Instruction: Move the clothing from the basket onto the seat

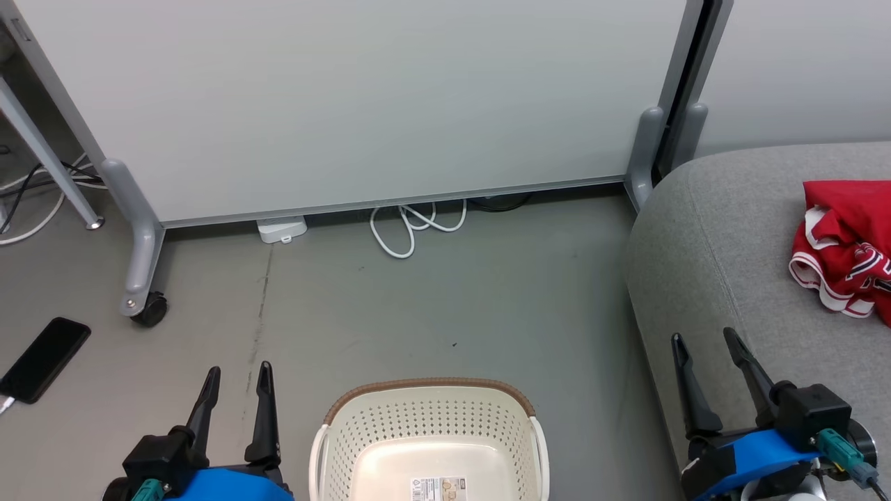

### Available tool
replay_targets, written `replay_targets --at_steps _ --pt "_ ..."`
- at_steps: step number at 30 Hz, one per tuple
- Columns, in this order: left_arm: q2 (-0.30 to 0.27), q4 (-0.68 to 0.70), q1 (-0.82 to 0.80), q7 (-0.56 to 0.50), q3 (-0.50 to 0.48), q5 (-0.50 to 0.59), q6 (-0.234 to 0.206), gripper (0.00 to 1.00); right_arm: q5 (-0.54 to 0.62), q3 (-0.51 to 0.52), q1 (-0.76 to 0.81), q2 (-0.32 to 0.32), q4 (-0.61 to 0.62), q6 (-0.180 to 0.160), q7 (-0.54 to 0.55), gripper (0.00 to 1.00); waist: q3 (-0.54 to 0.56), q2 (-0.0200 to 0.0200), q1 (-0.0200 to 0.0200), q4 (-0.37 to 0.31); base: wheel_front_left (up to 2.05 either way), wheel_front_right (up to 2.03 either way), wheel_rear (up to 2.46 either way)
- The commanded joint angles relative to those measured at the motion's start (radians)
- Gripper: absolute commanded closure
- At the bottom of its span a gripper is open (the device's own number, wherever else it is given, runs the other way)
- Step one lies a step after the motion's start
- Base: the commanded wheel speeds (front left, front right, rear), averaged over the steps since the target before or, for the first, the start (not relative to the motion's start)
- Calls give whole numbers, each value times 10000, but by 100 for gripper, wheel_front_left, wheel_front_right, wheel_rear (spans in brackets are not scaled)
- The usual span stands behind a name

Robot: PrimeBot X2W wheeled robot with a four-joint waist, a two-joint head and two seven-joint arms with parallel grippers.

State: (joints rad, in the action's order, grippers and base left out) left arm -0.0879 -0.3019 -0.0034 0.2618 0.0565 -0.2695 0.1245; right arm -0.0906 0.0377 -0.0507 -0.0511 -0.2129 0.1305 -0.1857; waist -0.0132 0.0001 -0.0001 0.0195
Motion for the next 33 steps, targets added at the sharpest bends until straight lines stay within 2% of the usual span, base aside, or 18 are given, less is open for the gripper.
replay_targets --at_steps 1,9,31,32,33 --pt "-43 -46 -134 46 13 66 87 0 14 -9 156 8 60 5 17 0 37 -1 1 47 0 0 0" --pt "-150 -550 -418 46 -36 -73 56 0 73 34 269 10 173 5 -73 0 3 -1 1 75 0 0 0" --pt "-233 -687 -535 47 196 -329 60 0 -179 -35 124 11 10 5 -169 0 -138 -1 1 -22 0 0 0" --pt "-185 -691 -410 -3 192 -301 50 100 -159 -32 135 0 20 0 -123 100 -139 -1 1 -22 0 0 0" --pt "-165 -753 -378 -14 192 -307 50 100 -169 -31 144 4 -57 0 -116 100 -138 -1 1 -22 0 0 0"
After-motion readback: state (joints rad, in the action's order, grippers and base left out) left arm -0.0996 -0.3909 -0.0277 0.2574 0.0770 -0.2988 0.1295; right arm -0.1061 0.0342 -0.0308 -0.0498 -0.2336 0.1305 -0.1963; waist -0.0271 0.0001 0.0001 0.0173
